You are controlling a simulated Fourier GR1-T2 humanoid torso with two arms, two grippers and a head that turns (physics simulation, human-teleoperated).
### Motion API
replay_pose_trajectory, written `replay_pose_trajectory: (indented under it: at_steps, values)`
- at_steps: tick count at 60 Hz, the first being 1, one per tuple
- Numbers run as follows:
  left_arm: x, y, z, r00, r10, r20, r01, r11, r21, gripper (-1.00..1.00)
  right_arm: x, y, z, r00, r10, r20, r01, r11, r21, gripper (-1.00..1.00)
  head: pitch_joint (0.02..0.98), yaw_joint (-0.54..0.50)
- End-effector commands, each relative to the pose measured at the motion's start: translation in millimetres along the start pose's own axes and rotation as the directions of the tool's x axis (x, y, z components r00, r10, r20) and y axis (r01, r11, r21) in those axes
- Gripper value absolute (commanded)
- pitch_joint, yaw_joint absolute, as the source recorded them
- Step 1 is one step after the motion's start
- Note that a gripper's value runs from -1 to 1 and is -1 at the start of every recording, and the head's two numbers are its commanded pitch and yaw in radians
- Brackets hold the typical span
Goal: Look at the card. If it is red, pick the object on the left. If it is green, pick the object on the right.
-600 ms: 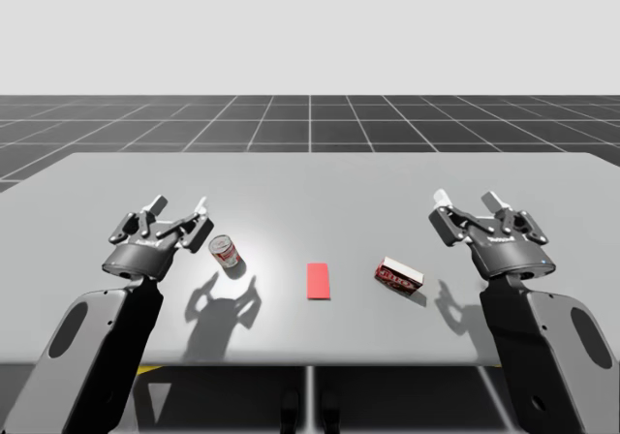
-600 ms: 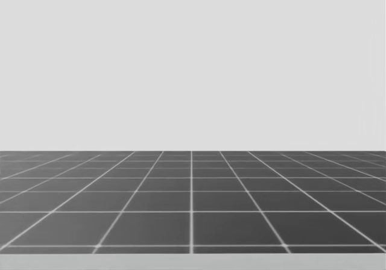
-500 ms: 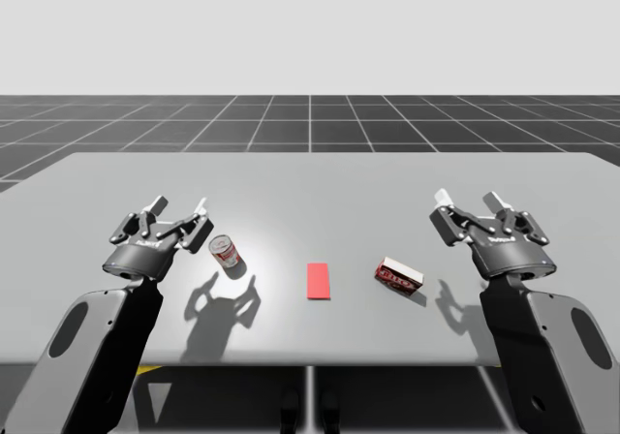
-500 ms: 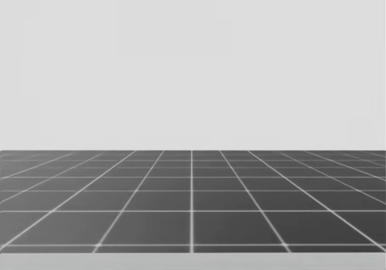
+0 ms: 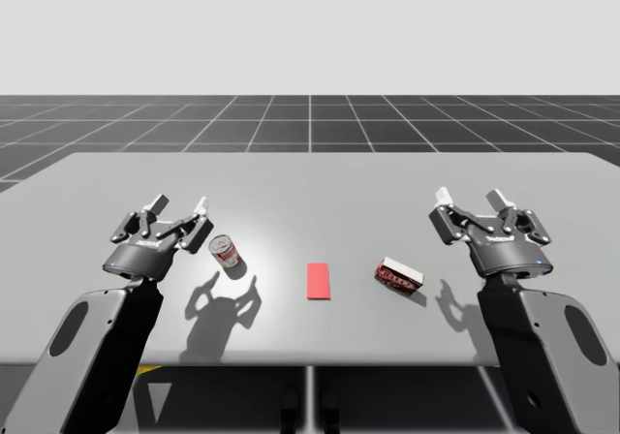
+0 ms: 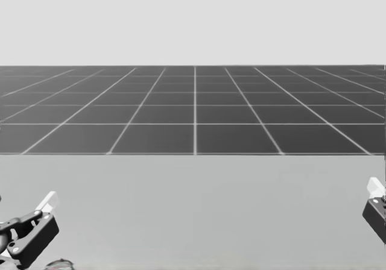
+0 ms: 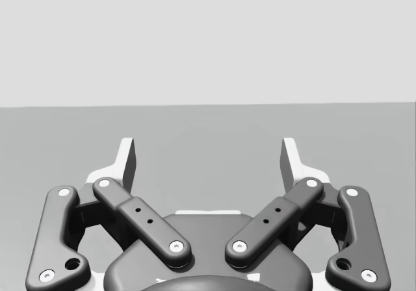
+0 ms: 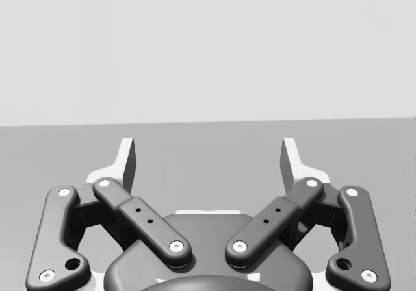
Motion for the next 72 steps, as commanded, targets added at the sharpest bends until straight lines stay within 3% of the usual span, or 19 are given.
replay_pose_trajectory:
  at_steps: [1,27,39,72]
  values:
    - [1.5,1.3,0.3,0.9999,0.004,0.011,-0.004,1.000,-0.001,-1.00,-1.1,-0.7,-0.9,0.9998,0.018,0.010,-0.018,1.000,-0.007,-1.00,0.455,0.01]
    - [4.8,1.4,0.7,0.9993,0.005,0.037,-0.005,1.000,-0.007,-1.00,-0.9,-1.6,-1.3,0.9990,0.040,0.022,-0.039,0.999,-0.014,-1.00,0.813,0.01]
    - [6.3,1.4,0.2,0.9991,0.005,0.043,-0.005,1.000,-0.008,-1.00,-0.6,-1.5,-2.3,0.9988,0.043,0.023,-0.043,0.999,-0.012,-1.00,0.903,-0.02]
    - [6.8,0.3,1.5,0.9989,0.005,0.047,-0.005,1.000,-0.006,-1.00,-1.1,-1.8,-2.4,0.9987,0.046,0.020,-0.046,0.999,-0.008,-1.00,0.918,0.00]
